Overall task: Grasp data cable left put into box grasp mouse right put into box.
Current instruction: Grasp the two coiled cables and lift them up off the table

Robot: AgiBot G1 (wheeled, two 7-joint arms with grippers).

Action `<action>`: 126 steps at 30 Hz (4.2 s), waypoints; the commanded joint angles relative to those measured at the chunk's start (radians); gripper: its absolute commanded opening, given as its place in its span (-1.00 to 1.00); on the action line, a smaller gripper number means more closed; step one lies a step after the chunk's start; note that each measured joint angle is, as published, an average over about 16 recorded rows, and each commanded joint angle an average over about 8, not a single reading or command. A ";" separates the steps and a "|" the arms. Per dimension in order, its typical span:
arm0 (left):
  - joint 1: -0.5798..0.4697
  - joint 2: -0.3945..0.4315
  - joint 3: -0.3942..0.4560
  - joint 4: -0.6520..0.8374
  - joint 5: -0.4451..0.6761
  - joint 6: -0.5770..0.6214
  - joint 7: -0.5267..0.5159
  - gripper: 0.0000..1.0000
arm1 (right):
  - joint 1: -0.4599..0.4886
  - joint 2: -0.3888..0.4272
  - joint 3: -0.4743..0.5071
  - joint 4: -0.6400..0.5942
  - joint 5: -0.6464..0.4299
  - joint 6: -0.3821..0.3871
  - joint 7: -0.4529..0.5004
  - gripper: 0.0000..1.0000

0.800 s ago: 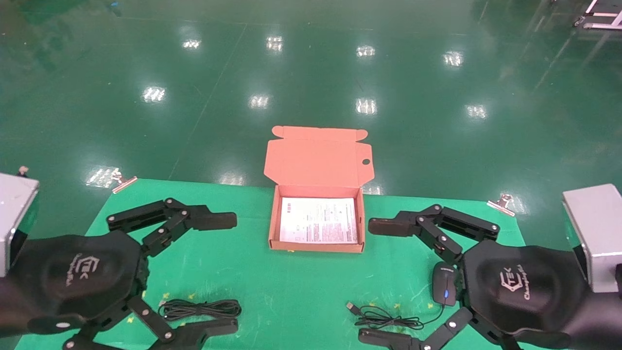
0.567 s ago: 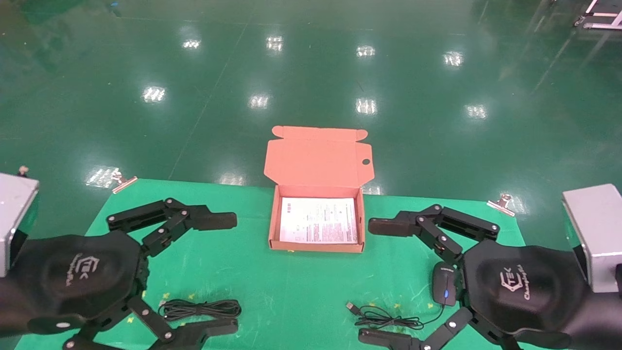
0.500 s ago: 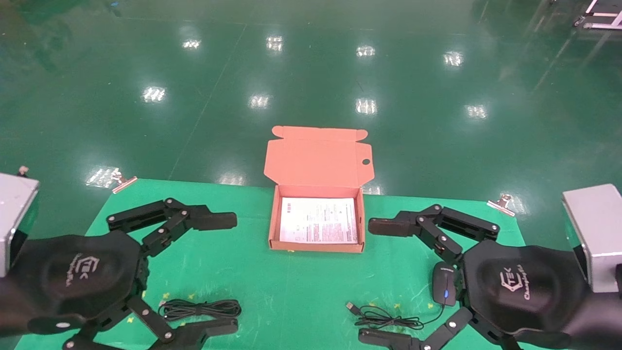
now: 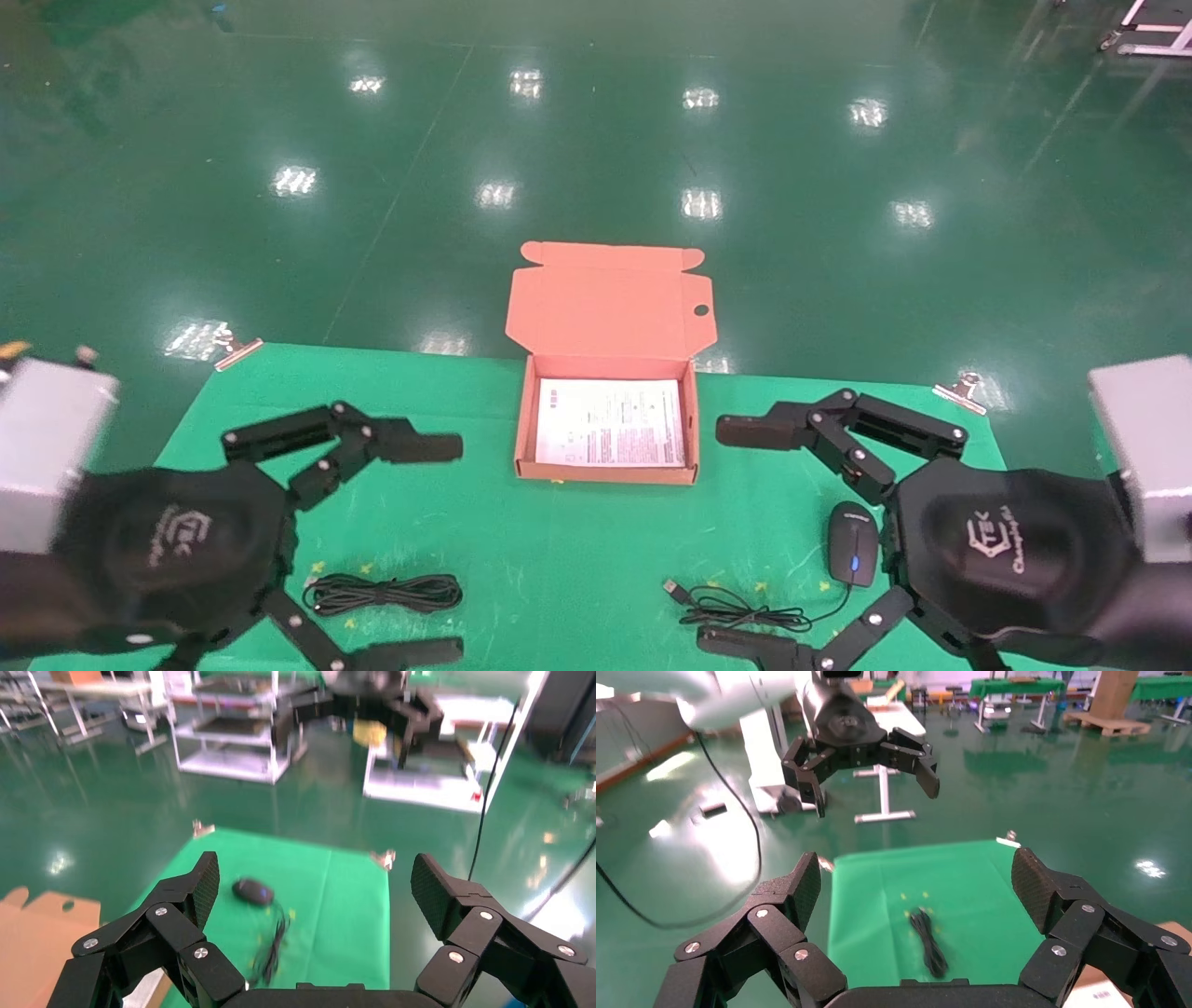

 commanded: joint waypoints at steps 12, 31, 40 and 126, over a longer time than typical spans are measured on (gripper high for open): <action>-0.237 0.073 0.233 -0.041 0.479 0.048 0.005 1.00 | 0.229 -0.012 -0.200 0.053 -0.490 -0.059 -0.218 1.00; -0.293 0.283 0.504 -0.022 1.072 -0.090 -0.053 1.00 | 0.244 -0.137 -0.430 0.039 -0.977 0.118 -0.296 1.00; -0.259 0.338 0.522 0.138 1.140 -0.162 -0.098 1.00 | 0.149 -0.181 -0.443 -0.003 -1.051 0.257 -0.240 1.00; -0.353 0.505 0.514 0.651 1.143 -0.373 0.186 -1.00 | 0.226 -0.367 -0.418 -0.475 -1.043 0.463 -0.420 -1.00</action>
